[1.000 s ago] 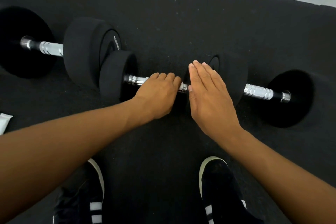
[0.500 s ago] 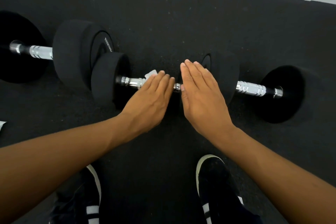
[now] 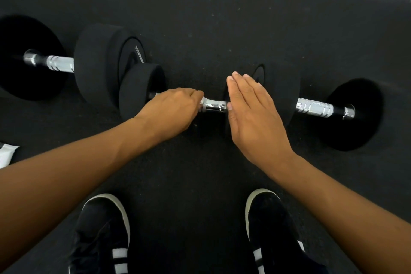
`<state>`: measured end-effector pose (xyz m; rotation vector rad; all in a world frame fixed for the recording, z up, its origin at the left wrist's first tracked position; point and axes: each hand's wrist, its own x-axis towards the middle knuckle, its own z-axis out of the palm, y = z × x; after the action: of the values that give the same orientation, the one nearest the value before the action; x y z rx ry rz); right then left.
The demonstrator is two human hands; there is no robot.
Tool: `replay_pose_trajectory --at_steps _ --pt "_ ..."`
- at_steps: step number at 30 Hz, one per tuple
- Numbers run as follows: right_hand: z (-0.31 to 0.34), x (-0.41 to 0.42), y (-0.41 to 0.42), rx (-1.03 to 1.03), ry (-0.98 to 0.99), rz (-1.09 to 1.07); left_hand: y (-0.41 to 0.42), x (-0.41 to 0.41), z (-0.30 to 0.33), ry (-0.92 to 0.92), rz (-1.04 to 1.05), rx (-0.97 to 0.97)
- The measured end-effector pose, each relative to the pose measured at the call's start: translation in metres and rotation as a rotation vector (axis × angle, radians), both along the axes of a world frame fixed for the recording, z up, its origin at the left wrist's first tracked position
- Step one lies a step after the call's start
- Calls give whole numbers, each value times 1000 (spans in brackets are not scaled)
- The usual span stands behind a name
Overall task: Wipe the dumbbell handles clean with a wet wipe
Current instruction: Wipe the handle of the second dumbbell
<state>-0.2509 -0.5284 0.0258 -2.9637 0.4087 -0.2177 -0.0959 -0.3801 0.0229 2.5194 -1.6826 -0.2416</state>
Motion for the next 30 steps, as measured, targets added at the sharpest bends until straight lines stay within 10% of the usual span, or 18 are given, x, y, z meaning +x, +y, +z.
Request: replay_pose_trajectory --at_steps 8,15,19,25,30 --pt "2 -1 -1 12 41 11 22 -17 20 72 184 -120" --pt "27 -4 17 197 -26 102 50 -42 29 978 811 -453" --pt "46 -5 54 794 42 72 58 -41 39 1387 733 -501" --pt "30 6 73 1692 131 -257 70 -34 52 1274 638 -436" --pt "24 9 81 1859 101 -402 81 -32 55 836 600 -325"
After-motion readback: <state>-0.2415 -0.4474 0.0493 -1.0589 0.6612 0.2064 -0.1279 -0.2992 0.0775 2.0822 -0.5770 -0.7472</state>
